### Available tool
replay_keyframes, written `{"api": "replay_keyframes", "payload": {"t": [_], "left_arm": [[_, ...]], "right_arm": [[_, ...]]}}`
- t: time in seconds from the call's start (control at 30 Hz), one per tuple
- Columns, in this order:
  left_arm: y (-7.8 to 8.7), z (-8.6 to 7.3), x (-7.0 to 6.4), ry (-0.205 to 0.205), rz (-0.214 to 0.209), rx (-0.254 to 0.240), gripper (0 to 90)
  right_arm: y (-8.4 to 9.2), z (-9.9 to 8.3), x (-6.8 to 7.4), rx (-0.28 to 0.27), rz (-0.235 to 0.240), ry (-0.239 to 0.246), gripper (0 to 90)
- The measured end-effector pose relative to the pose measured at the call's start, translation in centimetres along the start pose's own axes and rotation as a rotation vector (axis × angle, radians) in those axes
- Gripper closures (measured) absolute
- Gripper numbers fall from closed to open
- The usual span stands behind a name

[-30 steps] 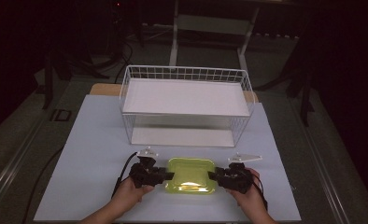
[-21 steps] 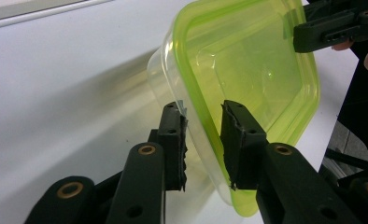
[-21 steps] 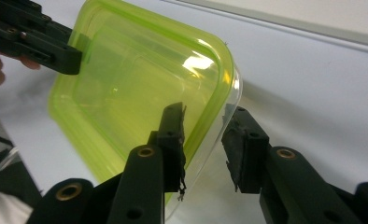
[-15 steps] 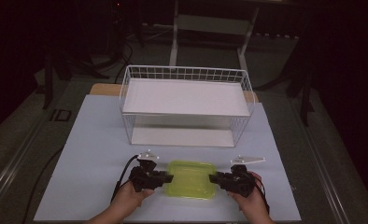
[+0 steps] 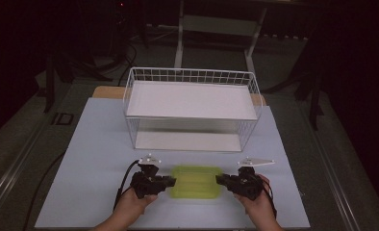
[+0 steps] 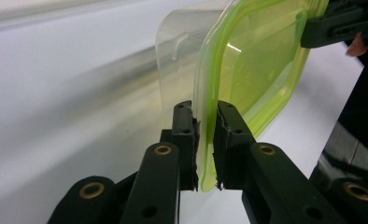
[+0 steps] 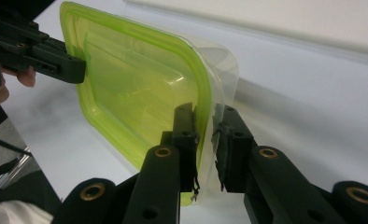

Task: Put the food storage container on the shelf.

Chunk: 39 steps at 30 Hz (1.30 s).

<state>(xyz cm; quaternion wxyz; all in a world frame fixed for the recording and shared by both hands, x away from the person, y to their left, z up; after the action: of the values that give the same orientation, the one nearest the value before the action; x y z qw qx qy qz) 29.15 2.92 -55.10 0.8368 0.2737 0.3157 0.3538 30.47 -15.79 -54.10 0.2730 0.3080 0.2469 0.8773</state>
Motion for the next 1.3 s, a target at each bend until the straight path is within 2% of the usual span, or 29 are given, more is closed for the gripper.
{"api": "replay_keyframes", "payload": {"t": [0.03, 0.07, 0.1, 0.13, 0.17, 0.2, 0.23, 0.3, 0.47, 0.57, 0.63, 0.7, 0.8, 0.83, 1.03, 1.13, 1.17, 1.27, 1.3], "left_arm": [[0.4, 0.8, 0.2, -0.004, 0.004, -0.022, 80.7], [0.4, 0.8, 0.2, -0.004, 0.004, -0.022, 80.8], [0.9, 1.6, 0.4, -0.001, -0.001, -0.046, 80.8], [0.9, 1.6, 0.4, -0.001, -0.001, -0.046, 80.8], [1.3, 2.6, 0.6, -0.007, 0.002, -0.076, 80.8], [1.3, 2.6, 0.6, -0.007, 0.002, -0.076, 80.9], [1.6, 3.3, 0.8, -0.008, 0.003, -0.095, 80.9], [1.8, 4.5, 1.3, -0.018, 0.014, -0.124, 80.9], [1.5, 5.8, 2.2, -0.016, 0.025, -0.146, 81.0], [0.8, 6.6, 3.4, -0.024, 0.045, -0.152, 81.0], [0.4, 6.8, 3.8, -0.02, 0.046, -0.157, 81.1], [-0.3, 7.1, 4.6, -0.018, 0.056, -0.155, 81.0], [-0.9, 7.2, 5.1, -0.016, 0.064, -0.15, 81.0], [-1.5, 7.2, 5.7, -0.006, 0.069, -0.149, 81.0], [-2.7, 7.5, 7.1, 0.028, 0.076, -0.146, 80.8], [-3.0, 7.6, 7.4, 0.04, 0.079, -0.154, 80.7], [-3.4, 7.8, 7.7, 0.054, 0.086, -0.156, 80.6], [-3.8, 7.9, 8.1, 0.044, 0.089, -0.156, 80.6], [-3.9, 8.1, 8.2, 0.054, 0.082, -0.167, 80.5]], "right_arm": [[0.2, 0.9, 0.1, -0.02, -0.006, 0.014, 79.4], [0.2, 0.9, 0.1, -0.02, -0.006, 0.014, 79.4], [0.4, 1.9, 0.3, -0.043, -0.012, 0.026, 79.5], [0.4, 1.9, 0.3, -0.043, -0.012, 0.026, 79.5], [0.5, 3.0, 0.3, -0.067, -0.012, 0.036, 79.6], [0.5, 3.0, 0.3, -0.067, -0.012, 0.036, 79.6], [0.6, 3.4, 0.3, -0.074, -0.015, 0.038, 79.6], [0.6, 5.0, 0.1, -0.098, -0.027, 0.053, 79.5], [0.1, 6.5, -0.7, -0.103, -0.039, 0.038, 79.3], [-0.8, 7.2, -1.5, -0.099, -0.053, 0.023, 79.2], [-1.0, 7.3, -1.7, -0.097, -0.055, 0.023, 79.1], [-1.9, 7.7, -2.6, -0.097, -0.072, 0.023, 79.0], [-2.5, 7.9, -3.2, -0.096, -0.088, 0.024, 78.7], [-3.0, 8.1, -3.7, -0.097, -0.096, 0.017, 78.5], [-4.3, 8.7, -4.8, -0.102, -0.119, 0.008, 78.5], [-4.6, 8.8, -5.0, -0.104, -0.128, 0.01, 78.6], [-4.8, 9.0, -5.3, -0.107, -0.143, 0.023, 78.6], [-5.0, 9.2, -5.6, -0.113, -0.152, 0.03, 78.6], [-5.3, 9.3, -6.1, -0.118, -0.158, 0.024, 78.4]]}}
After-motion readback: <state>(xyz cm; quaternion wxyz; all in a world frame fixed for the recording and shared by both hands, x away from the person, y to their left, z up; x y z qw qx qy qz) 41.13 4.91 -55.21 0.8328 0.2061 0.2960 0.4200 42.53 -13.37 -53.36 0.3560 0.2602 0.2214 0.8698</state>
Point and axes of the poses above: each handheld gripper's, and its own axes: y roughly backward along the jaws, z roughly out of its top, x roughly to its left, the point moved 10 cm from there along -y, roughly forward along the jaws, and after that the axes turned 7 degrees about z, right-handed, at the moved point
